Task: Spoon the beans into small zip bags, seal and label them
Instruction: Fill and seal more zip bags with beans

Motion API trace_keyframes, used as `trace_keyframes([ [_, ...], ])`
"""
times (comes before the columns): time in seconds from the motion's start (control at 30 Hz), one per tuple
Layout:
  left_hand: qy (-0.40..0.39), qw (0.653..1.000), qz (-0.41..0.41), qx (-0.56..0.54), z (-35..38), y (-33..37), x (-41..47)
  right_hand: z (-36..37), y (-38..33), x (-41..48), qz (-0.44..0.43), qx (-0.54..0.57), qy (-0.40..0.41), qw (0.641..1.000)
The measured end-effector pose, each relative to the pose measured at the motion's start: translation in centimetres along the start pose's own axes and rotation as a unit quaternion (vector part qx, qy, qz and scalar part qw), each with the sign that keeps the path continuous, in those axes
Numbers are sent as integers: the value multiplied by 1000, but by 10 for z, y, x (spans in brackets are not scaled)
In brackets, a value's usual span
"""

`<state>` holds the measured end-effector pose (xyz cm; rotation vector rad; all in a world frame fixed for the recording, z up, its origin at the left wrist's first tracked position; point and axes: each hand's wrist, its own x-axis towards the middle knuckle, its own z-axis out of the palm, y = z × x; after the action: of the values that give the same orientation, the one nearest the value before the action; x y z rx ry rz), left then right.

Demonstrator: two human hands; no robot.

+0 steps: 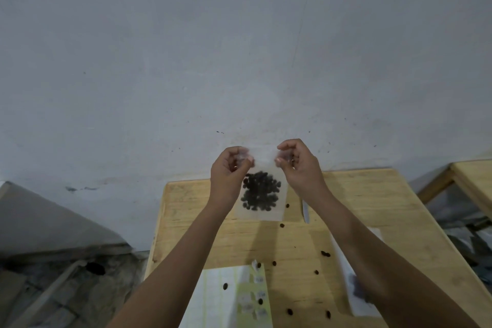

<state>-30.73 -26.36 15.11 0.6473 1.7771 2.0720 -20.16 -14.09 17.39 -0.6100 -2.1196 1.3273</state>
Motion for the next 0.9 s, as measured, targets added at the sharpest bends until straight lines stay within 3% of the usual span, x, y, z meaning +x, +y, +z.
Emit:
trace_keyframes([
  [0.23,-24,999,9,22,7,2,-7,-8,-4,2,23,-1,-70,997],
  [0.4,-77,995,2,71,10,-1,-7,-12,-2,3,31,-19,-61,997],
  [0.7,-104,993,-7,51,15,-5,-9,-14,11,-3,61,-7,-49,997],
  [0.9,-120,992,-36,1,10,-5,-6,-22,25,-10,101,77,-19,992],
])
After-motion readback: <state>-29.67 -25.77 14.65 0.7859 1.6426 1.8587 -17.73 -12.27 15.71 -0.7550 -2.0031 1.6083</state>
